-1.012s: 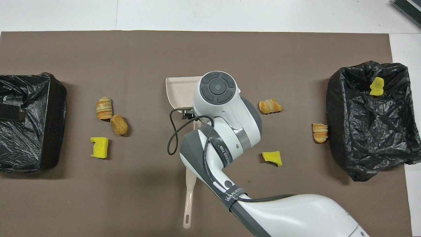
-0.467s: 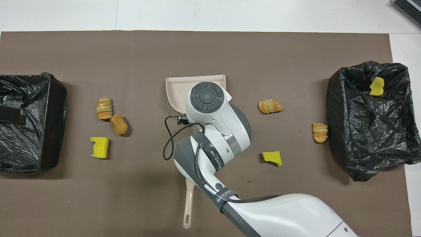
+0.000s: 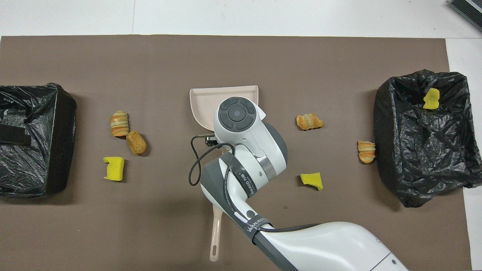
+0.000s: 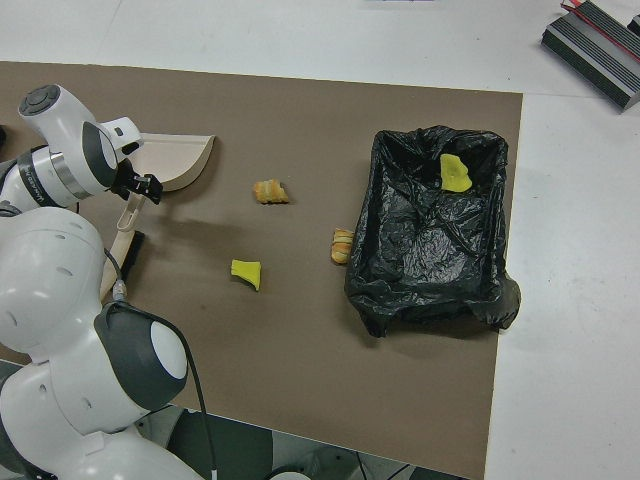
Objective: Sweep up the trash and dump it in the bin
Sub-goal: 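Reach the right gripper to the beige dustpan handle and grasp it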
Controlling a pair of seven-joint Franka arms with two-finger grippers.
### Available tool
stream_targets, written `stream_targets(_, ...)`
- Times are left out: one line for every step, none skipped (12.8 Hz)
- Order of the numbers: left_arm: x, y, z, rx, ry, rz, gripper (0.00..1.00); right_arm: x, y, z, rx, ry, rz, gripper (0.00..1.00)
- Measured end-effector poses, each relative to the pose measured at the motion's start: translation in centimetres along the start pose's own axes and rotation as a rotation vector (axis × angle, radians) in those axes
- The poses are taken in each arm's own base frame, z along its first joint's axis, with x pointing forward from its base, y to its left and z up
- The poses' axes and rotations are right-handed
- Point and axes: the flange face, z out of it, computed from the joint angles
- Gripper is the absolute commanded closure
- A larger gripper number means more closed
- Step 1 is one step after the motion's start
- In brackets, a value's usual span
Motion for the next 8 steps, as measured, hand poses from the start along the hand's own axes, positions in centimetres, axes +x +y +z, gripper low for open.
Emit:
stream_targets(0.0, 0.0, 0.0, 0.000, 0.000, 0.000, 0.00, -0.3, -0.1, 0.1, -0.002, -0.003, -0.004, 0.77)
stream_targets(0.0, 0.0, 0.0, 0.000, 0.001, 0.001, 0.00, -0.6, -0.3, 0.1, -0.004, -0.005, -0.008, 1.00)
stream_targets(-0.1, 0.1, 0.0, 0.000, 0.001, 0.003, 0.00, -0.8, -0.6, 0.0, -0.003, -0.005, -0.013, 1.00)
stream_targets(0.0, 0.3, -0.1, 0.001, 0.002, 0.006, 0.00, -1.1, -0.8, -0.1, -0.003, -0.003, -0.019, 1.00)
stream_targets(0.0, 0.5, -0.1, 0.001, 0.006, 0.010, 0.00, -1.2, -1.1, -0.2, -0.005, 0.000, -0.025, 1.00)
stream_targets(0.0, 0.6, -0.2, 0.001, 0.012, 0.012, 0.00, -1.3, -1.2, -0.4, -0.005, 0.004, -0.029, 1.00)
stream_targets(0.0, 0.8, -0.1, 0.001, 0.011, 0.015, 0.00, -1.3, -1.1, -0.9, -0.003, 0.010, -0.028, 1.00)
stream_targets(0.0, 1.3, 0.4, 0.002, 0.001, 0.024, 0.00, -1.1, -0.9, -1.9, 0.001, 0.018, -0.027, 1.00)
